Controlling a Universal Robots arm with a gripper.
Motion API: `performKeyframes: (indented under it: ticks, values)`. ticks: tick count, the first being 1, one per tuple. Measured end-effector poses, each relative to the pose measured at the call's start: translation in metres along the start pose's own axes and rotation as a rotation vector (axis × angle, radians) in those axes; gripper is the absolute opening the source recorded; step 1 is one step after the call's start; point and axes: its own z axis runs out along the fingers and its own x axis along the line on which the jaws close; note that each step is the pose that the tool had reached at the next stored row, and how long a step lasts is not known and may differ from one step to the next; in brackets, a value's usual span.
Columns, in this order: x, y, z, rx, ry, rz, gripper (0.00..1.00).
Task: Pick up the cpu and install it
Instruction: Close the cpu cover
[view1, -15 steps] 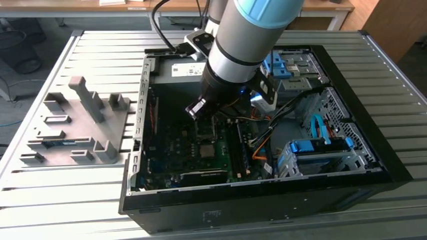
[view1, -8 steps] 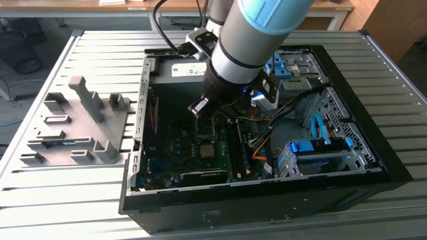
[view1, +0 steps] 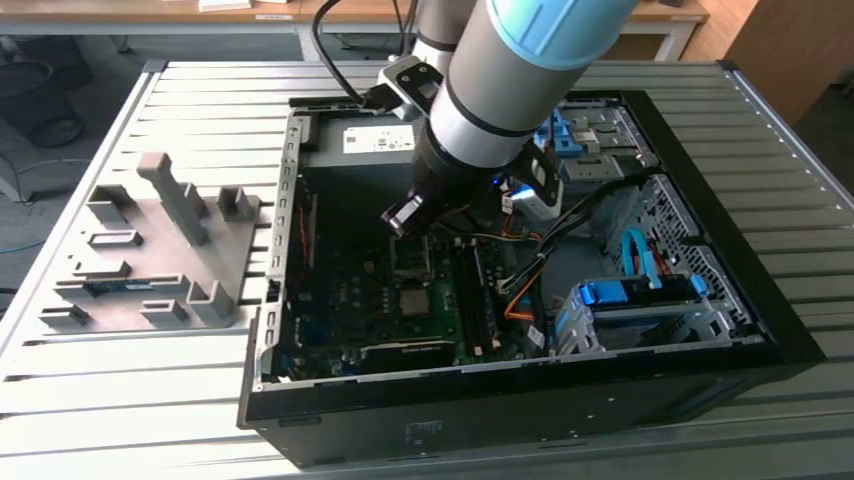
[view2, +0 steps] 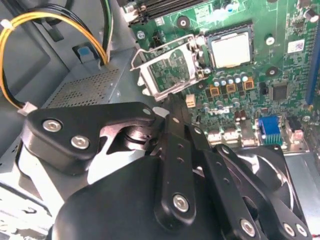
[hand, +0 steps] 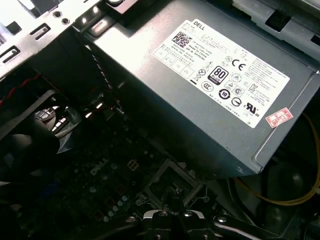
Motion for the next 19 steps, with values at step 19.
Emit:
performKeyframes:
  ticks: [19]
  values:
    - [-0.0008,-0.0031,0.0073,0.0509,-0.048,-0.023,0.1]
